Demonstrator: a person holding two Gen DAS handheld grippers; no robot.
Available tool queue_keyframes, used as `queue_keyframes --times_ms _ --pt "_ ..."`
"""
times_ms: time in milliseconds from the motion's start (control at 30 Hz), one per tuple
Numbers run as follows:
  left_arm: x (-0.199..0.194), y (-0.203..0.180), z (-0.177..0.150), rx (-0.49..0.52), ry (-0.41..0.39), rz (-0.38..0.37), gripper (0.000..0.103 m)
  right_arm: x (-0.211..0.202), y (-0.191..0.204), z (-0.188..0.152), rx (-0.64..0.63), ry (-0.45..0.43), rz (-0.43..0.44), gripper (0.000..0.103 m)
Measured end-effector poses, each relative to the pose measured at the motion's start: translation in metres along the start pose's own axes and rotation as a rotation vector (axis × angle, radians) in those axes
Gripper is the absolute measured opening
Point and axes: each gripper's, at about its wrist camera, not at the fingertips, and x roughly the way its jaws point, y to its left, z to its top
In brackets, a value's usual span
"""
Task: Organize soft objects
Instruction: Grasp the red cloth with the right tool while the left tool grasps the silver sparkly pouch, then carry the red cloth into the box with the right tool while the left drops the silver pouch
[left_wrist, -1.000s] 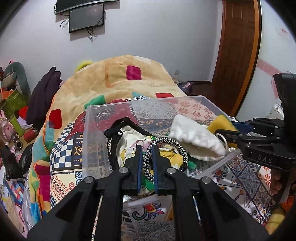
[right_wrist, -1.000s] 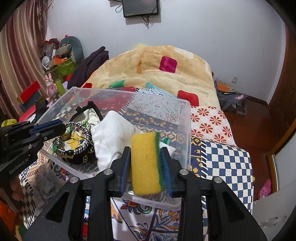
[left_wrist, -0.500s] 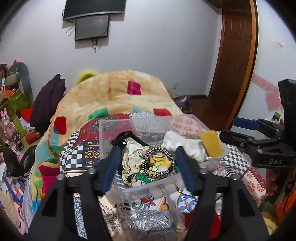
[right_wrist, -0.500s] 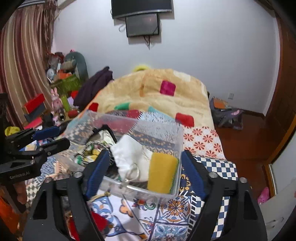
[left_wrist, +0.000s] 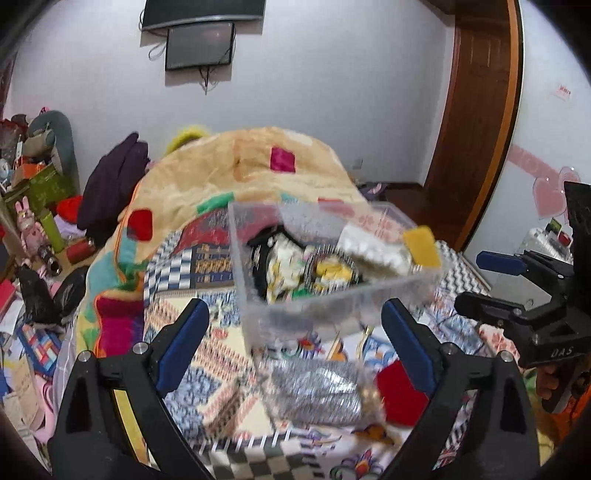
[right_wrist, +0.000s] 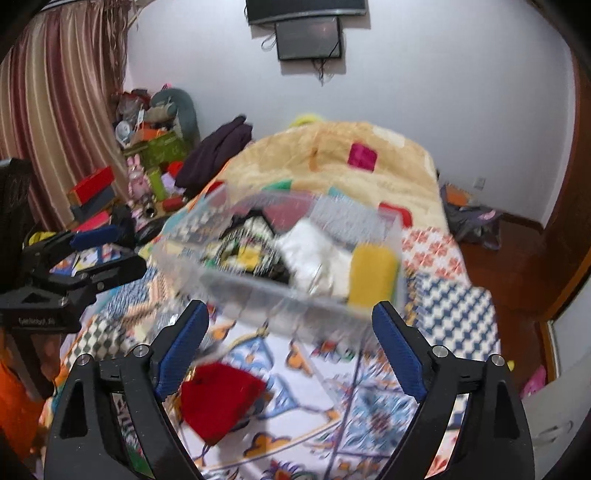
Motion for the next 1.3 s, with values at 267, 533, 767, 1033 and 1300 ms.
queue_keyframes --times_ms 267,533,767,1033,1300 --pt "0.027 0.004 -0.037 -0.01 0.121 0.018 0.095 0.039 0.011 -0.033 0.012 0.151 0.047 0.088" --pt "0.046 -0.006 -0.056 0.008 0.176 0.005 0.094 0.054 0.022 -0.046 -0.021 0.239 0.11 0.058" --pt "0.055 -0.008 -0.062 -0.01 0.211 -0.056 0.07 0.057 0.022 -0.052 -0.011 0.263 0.159 0.015" --pt "0.047 -0.012 -0.062 0.007 0.174 -0.064 0.044 0.041 0.019 -0.047 -0.012 0.19 0.138 0.006" --pt "0.026 -0.013 -0.053 0.016 0.113 -0.055 0.037 0.018 0.015 -0.032 -0.016 0.093 0.115 0.005"
